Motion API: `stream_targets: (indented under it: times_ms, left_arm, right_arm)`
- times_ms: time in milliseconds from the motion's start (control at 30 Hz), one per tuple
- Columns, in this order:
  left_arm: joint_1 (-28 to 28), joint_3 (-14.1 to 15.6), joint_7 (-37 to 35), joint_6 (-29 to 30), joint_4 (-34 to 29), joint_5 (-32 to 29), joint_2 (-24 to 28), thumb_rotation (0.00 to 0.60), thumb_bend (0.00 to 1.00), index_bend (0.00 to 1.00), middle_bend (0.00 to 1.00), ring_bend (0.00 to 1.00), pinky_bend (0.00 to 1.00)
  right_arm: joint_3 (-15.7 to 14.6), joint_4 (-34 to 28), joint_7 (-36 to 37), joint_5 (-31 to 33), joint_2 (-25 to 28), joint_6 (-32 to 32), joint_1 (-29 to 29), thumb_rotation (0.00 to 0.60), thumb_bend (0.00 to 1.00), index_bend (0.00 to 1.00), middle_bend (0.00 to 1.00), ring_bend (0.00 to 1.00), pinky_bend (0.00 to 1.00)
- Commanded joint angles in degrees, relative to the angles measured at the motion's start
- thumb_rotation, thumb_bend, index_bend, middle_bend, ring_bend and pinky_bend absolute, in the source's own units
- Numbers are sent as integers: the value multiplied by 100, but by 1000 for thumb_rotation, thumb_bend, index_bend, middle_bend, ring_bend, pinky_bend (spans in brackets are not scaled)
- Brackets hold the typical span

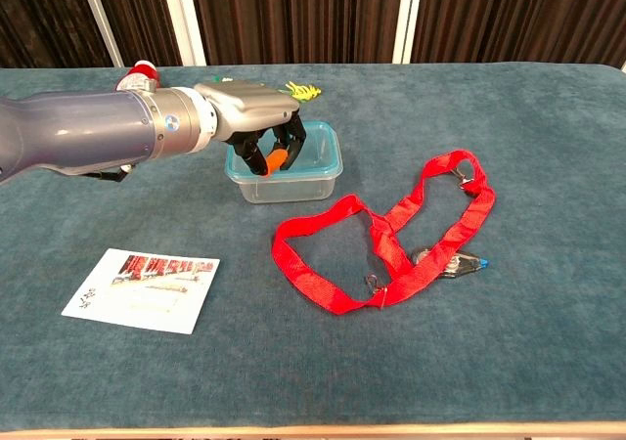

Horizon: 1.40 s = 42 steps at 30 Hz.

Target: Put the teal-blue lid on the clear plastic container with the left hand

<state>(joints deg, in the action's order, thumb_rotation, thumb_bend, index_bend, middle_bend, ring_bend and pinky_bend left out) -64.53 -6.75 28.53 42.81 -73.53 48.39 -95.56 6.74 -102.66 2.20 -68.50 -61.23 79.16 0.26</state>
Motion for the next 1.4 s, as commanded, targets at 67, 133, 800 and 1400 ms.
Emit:
stream_targets:
  times_ms: [67,133,800,1400]
  left_arm:
    - [4,-1,-8,-24,56,23,-12,600,565,615,516,196,131]
    - [11,1,-12,-35,86,23,-20,600,565,615,516,196,131]
    - [63,-67,-108,-88,403,86,-120,600,565,617,517,196,131]
    - [83,-110,-165,-102,513,273,-240,600,565,618,518,196,131]
  right_arm:
    - [2,-5,-9,11,-2,-2,2,600,392,78,39,23,0]
    - [2,-7,-12,17,0,-5,2,600,392,78,39,23,0]
    - [18,-5,-16,25,-13,34,-8,600,392,78,39,23,0]
    - [20,-13,0,34,-5,20,-7,600,393,78,39,23,0]
